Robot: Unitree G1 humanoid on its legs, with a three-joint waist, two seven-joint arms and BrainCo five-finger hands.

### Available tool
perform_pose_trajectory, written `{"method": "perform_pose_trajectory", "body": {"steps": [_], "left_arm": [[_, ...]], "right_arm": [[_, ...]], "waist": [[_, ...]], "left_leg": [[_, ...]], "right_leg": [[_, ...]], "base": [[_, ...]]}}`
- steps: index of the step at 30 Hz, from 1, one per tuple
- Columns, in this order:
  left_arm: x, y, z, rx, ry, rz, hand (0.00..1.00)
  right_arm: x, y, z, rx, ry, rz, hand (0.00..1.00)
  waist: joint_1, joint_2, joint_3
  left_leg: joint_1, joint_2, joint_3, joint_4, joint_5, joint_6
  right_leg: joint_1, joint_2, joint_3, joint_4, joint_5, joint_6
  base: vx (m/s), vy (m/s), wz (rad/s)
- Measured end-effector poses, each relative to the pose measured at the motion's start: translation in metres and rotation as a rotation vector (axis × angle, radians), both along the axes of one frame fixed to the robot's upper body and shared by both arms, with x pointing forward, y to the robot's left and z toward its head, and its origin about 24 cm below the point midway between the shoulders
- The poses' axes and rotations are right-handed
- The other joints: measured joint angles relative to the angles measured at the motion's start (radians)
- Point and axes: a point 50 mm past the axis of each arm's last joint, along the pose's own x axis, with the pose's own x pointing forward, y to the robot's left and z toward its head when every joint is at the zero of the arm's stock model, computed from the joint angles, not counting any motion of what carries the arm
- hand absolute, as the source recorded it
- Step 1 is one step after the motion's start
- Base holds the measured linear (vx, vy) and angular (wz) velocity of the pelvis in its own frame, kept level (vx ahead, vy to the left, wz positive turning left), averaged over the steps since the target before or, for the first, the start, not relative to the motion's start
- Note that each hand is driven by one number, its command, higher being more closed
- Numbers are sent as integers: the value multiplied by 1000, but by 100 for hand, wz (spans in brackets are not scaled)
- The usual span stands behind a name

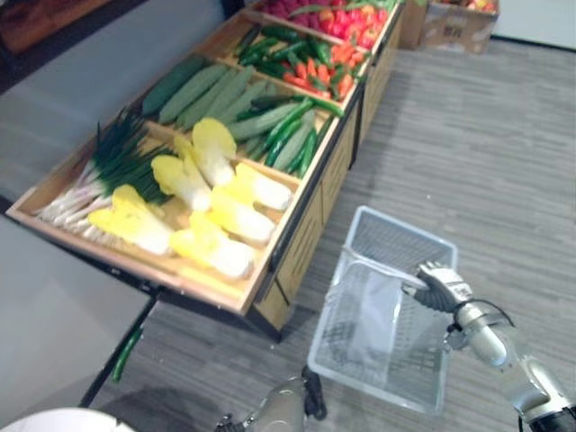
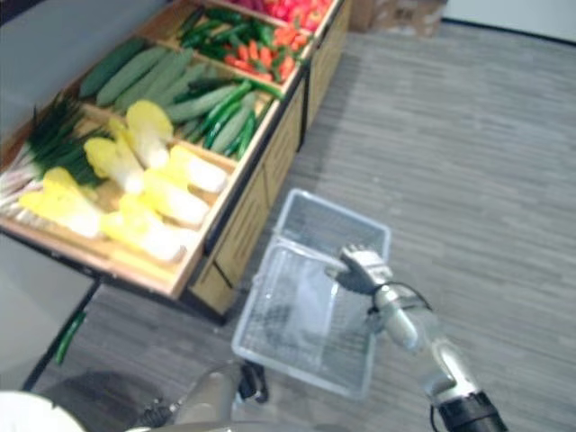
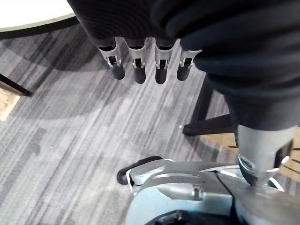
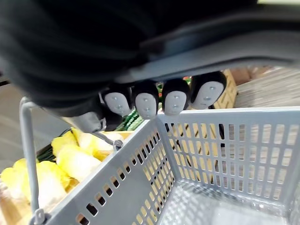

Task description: Pick vegetable in the basket

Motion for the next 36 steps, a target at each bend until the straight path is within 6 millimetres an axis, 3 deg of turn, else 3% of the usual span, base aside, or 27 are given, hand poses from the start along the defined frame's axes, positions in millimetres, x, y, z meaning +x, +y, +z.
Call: {"method": "perform_pose_trajectory", "body": {"steps": [1, 2, 3, 4, 5, 6, 7, 9, 10, 12, 15, 16, 17, 19, 22, 23, 24, 25, 27, 30, 33, 36], "left_arm": [[1, 5, 2, 14, -9, 10, 0], [2, 8, 3, 21, -16, 8, 0], [6, 10, 4, 30, -28, -12, 0], [9, 12, 6, 41, -32, -38, 0], [10, 13, 6, 44, -31, -45, 0], [10, 10, 5, 40, -29, -60, 0], [10, 8, 5, 36, -29, -62, 0], [18, 5, 7, 33, -56, -82, 0], [20, 5, 7, 35, -60, -86, 0], [21, 7, 7, 41, -60, -90, 0], [12, 14, 7, 51, -40, -65, 0], [7, 20, 7, 59, -32, -33, 0], [3, 14, 4, 31, -14, 24, 0], [-3, 10, 2, 4, -9, 78, 0], [-8, 10, 1, -9, -7, 144, 0], [-10, 11, 0, -15, -7, 168, 0], [-10, 13, 1, -22, -14, 206, 0], [-11, 13, 1, -24, -13, 219, 0], [-14, 11, -1, -31, 1, 228, 0], [-25, 9, -2, -34, 29, 233, 0], [-31, 10, -2, -31, 41, 249, 0], [-30, 9, -2, -32, 38, 252, 0]], "right_arm": [[0, 9, -1, 22, -1, 29, 100], [-1, 11, -1, 28, -2, 37, 100], [-1, 14, -3, 44, 2, 37, 100], [0, 13, -6, 48, 15, 28, 100], [-1, 11, -10, 44, 30, 19, 100], [0, 7, -12, 42, 39, -5, 100], [0, 3, -12, 37, 41, -25, 100], [-1, -19, -18, 15, 73, -132, 100], [-2, -24, -19, 13, 77, -160, 100], [-4, -37, -23, 3, 100, -216, 100], [-7, -42, -35, 3, 151, -252, 100], [-9, -41, -38, 9, 163, -256, 100], [-10, -48, -42, -2, 180, -286, 100], [-11, -57, -42, -8, 181, -322, 100], [-19, -65, -46, -14, 207, -361, 100], [-20, -65, -48, -10, 215, -368, 100], [-24, -68, -52, 10, 233, -388, 100], [-29, -71, -55, 31, 254, -405, 100], [-37, -73, -63, 45, 286, -432, 100], [-44, -77, -72, 91, 309, -489, 100], [-54, -76, -78, 103, 334, -493, 100], [-64, -83, -89, 145, 356, -543, 100]], "waist": [[-3, -35, -3], [-3, -45, -5], [-17, -69, -8], [-37, -80, -2], [-42, -84, -1], [-44, -67, 3], [-47, -57, 4], [-61, -49, -7], [-62, -52, -8], [-59, -62, -13], [-47, -99, -29], [-45, -126, -32], [-34, -87, -27], [-32, -59, -37], [-46, -48, -45], [-55, -49, -45], [-63, -53, -43], [-68, -56, -41], [-73, -65, -35], [-89, -50, -42], [-86, -19, -60], [-86, -26, -63]], "left_leg": [[42, -31, -11, -42, -2, -15], [56, -40, -22, -54, -3, -12], [78, -71, -77, -70, -4, -2], [109, -100, -147, -79, -2, 11], [134, -106, -169, -86, 1, 9], [177, -111, -231, -94, 6, 2], [195, -112, -270, -104, 7, 0], [214, -111, -432, -142, 26, -30], [212, -108, -468, -149, 32, -39], [198, -90, -578, -172, 45, -76], [156, -54, -693, -170, 23, -178], [144, -55, -724, -171, 13, -217], [134, 4, -758, -175, 6, -245], [137, 16, -736, -189, 62, -245], [124, 77, -789, -247, 187, -290], [104, 83, -799, -251, 216, -287], [71, 89, -787, -268, 288, -274], [59, 92, -723, -287, 347, -231], [65, 94, -557, -264, 336, -192], [102, 66, -344, -243, 272, -184], [110, 63, -308, -276, 233, -182], [110, 48, -310, -297, 234, -176]], "right_leg": [[-139, -39, 32, 311, 43, 151], [-206, -40, 58, 444, 111, 151], [-301, -43, 71, 614, 278, 150], [-361, -56, 56, 757, 276, 143], [-382, -60, 48, 806, 266, 136], [-402, -86, 14, 837, 226, 99], [-408, -104, -11, 824, 199, 54], [-442, -165, -49, 652, 107, -92], [-440, -166, -32, 574, 100, -103], [-413, -146, 91, 259, 100, -105], [-365, -158, 199, -82, 123, -80], [-339, -165, 222, -150, 117, -25], [-330, -113, 167, -131, 83, 34], [-329, -79, 102, -62, 34, -2], [-311, -51, -69, 50, -55, -76], [-308, -49, -106, 50, -61, -86], [-302, -51, -161, 45, -65, -96], [-285, -55, -211, 35, -67, -106], [-251, -63, -267, 18, -69, -117], [-210, -58, -298, -44, -60, -114], [-206, -29, -296, -89, -31, -92], [-200, -31, -274, -113, -10, -76]], "base": [[282, 117, 23], [293, 42, 75], [388, -29, 131], [331, -34, 152], [425, -129, 166], [279, -118, 131], [414, -191, 178], [314, -210, 196], [275, -280, 182], [213, -330, 148], [183, -587, 108], [114, -792, 86], [93, -688, 87], [91, -506, 91], [54, -411, 129], [20, -360, 141], [-36, -288, 136], [-46, -256, 127], [-75, -183, 81], [-59, -46, 42], [-17, 77, 6], [-10, 76, 10]]}}
